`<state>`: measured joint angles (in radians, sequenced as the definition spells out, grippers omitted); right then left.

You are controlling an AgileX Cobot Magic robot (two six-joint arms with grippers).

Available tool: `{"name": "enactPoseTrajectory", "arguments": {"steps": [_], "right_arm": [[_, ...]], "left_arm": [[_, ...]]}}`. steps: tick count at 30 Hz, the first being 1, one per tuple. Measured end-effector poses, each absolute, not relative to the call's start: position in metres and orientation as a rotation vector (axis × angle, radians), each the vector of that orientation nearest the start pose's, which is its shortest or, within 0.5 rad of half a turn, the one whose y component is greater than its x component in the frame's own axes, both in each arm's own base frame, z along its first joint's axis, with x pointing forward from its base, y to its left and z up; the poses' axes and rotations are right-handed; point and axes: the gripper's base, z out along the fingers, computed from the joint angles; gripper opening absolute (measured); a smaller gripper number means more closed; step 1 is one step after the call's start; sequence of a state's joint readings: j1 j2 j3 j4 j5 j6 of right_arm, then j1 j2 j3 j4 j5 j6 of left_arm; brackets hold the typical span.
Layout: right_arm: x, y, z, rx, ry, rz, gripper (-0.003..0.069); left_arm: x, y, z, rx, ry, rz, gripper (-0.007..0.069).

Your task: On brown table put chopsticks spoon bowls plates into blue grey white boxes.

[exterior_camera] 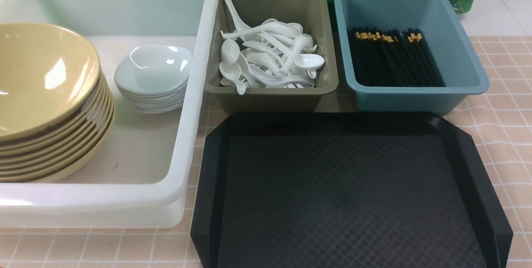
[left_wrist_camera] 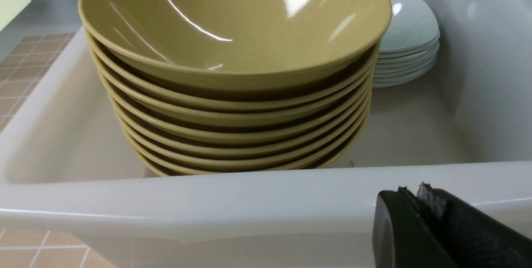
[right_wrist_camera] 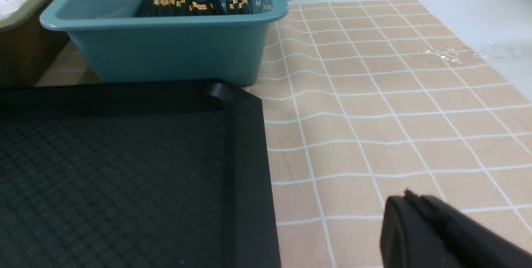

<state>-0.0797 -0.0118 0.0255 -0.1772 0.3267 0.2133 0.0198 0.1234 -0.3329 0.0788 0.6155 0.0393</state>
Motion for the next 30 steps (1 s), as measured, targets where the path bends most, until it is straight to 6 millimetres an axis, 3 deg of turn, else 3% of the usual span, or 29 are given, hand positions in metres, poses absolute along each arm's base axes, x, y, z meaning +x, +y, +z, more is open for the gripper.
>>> {"name": "enactPoseTrajectory", "arguments": {"steps": [8,12,20,24,30], "right_arm": [[0.053,-0.009,0.176,0.154,1.813,-0.076,0.0048],[0.053,-0.009,0.176,0.154,1.813,-0.076,0.0048],[0.053,-0.009,0.176,0.154,1.813,-0.075,0.0048],[0.053,-0.009,0.176,0.154,1.814,-0.075,0.0048],[0.053,-0.009,0.176,0.154,1.814,-0.075,0.0049]], "left_arm": [[0.044,0.004,0.262,0.040,1.883,0.104,0.0006],[0.048,0.002,0.261,0.035,1.795,0.081,0.0006],[0.056,0.002,0.205,-0.013,1.565,0.034,0.0004],[0.057,0.002,0.198,-0.019,1.581,0.028,0.0004],[0.055,0.000,0.183,0.028,1.740,0.024,0.0004]]}}
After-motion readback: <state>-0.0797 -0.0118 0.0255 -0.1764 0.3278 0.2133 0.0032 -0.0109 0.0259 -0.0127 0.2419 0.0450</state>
